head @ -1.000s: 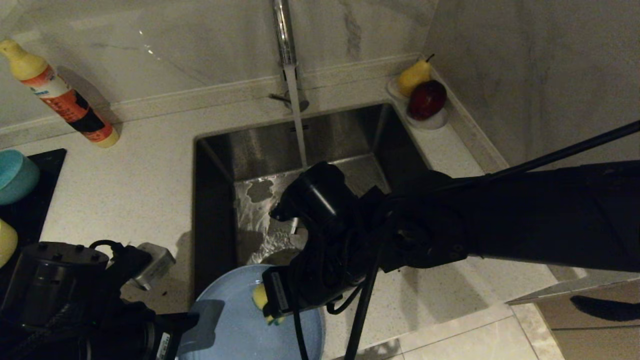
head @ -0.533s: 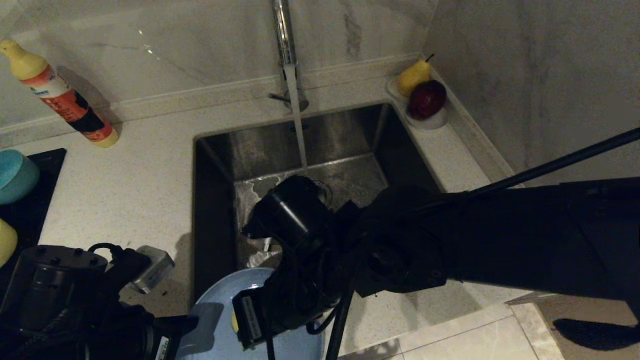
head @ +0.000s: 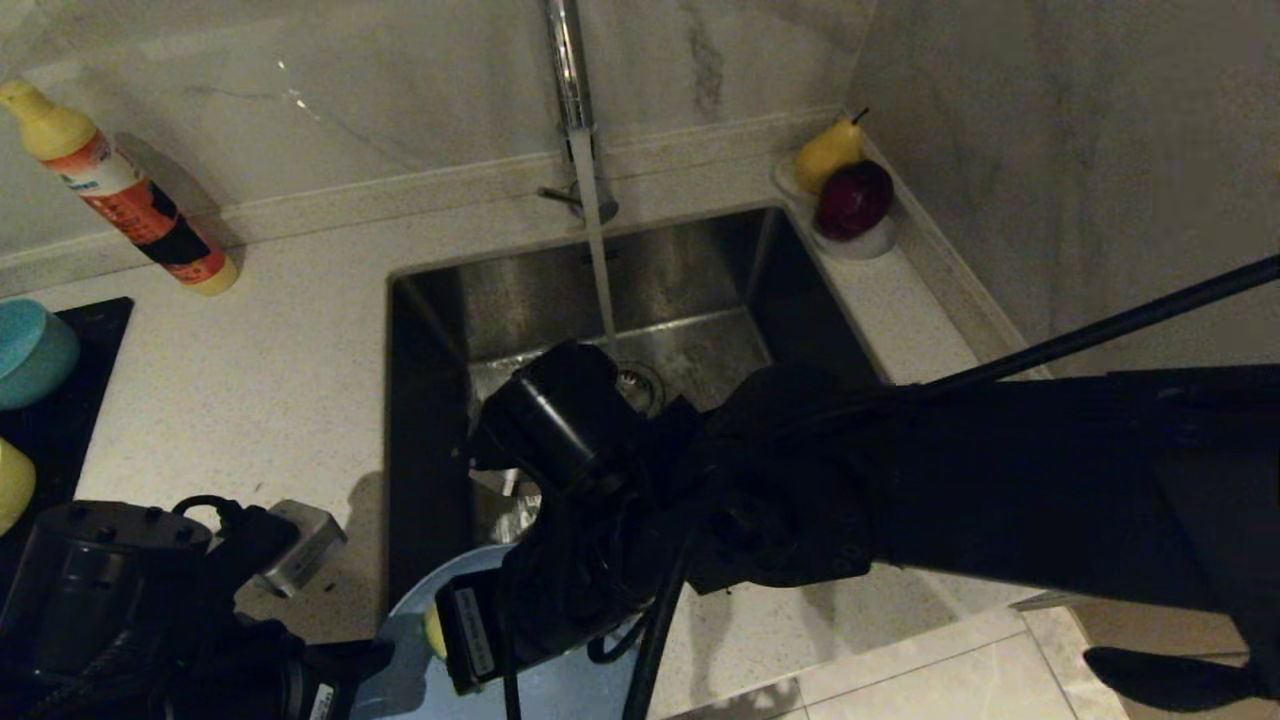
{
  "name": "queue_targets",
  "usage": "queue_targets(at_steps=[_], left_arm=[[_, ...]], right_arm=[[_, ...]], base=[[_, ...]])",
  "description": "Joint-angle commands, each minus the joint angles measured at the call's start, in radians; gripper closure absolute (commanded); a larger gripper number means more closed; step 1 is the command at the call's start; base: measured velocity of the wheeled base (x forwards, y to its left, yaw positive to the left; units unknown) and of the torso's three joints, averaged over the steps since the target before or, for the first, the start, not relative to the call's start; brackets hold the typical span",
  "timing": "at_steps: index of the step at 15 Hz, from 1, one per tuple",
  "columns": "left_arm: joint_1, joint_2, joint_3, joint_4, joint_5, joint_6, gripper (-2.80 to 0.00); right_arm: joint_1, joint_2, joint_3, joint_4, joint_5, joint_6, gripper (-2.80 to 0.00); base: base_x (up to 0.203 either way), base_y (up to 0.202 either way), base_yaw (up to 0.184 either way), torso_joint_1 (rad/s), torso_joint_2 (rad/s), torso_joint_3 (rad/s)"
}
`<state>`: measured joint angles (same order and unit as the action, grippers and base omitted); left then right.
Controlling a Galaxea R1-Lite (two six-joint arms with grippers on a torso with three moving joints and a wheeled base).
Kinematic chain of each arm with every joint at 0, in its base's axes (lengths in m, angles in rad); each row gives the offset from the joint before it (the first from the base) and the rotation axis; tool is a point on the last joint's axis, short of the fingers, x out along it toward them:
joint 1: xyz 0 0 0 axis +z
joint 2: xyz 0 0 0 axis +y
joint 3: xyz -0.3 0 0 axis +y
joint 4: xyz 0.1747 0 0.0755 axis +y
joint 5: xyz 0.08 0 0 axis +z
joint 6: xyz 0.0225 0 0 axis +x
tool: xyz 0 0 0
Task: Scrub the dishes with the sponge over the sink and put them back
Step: Wipe the plate
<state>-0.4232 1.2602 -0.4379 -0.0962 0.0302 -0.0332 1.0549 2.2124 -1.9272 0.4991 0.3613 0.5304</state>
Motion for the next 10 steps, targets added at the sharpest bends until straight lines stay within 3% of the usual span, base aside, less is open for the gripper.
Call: queue_targets(at_steps=[1,3,10], left_arm=[[0.0,-0.02,0.006,0.0,0.0,0.001,0.0],[0.0,-0.037,0.007,0.0,0.0,0.002,0.0],[0.0,-0.065,0.019,0.001,-0.001,-0.002,0.0]], right_arm=[[-0.012,0.04,-0.003,0.0,-0.045,0.003,0.0],[-0.021,0.049,-0.004,-0.001,-0.107,0.002,0.0],[-0.053,0.009,-0.001,0.058,-0.123,0.005,0.0]], base=[[0.0,0.0,0.0,0.0,0.0,0.0],[0.0,0.0,0.0,0.0,0.0,0.0],[0.0,0.0,0.0,0.0,0.0,0.0]])
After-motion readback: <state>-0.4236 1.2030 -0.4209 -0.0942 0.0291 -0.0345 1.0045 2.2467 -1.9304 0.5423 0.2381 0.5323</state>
